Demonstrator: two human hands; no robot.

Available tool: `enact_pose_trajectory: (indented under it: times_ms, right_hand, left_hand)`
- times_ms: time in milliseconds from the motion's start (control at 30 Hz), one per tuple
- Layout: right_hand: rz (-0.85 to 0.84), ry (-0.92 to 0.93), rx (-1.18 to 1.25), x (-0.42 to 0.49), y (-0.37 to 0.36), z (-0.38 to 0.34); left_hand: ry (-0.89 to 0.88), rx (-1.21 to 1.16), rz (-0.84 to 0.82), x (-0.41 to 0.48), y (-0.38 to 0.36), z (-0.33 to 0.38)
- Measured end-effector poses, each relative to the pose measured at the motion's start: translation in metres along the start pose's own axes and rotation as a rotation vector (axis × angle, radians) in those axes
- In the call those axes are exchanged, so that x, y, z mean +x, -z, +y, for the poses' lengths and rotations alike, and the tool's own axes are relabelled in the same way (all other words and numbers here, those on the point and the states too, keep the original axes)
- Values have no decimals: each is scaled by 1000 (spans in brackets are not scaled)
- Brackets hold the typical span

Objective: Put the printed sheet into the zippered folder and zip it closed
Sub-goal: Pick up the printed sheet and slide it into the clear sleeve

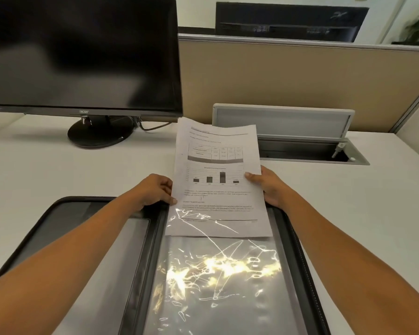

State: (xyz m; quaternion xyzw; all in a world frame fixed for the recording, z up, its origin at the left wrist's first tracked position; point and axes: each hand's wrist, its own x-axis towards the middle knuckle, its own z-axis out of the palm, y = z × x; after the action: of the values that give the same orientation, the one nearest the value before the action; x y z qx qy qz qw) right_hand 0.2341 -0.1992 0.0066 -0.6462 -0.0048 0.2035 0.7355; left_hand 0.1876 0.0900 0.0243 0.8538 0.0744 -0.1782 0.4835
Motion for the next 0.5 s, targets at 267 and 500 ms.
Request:
enact_pose_trajectory:
  times_ms: [267, 500]
  right_hand:
    - [-116, -86, -138, -9, 6, 0]
    - [-15, -96, -81, -10, 10, 1]
  left_hand:
    - [28, -327, 183, 15, -14, 8]
    - [59, -311, 87, 15, -16, 10]
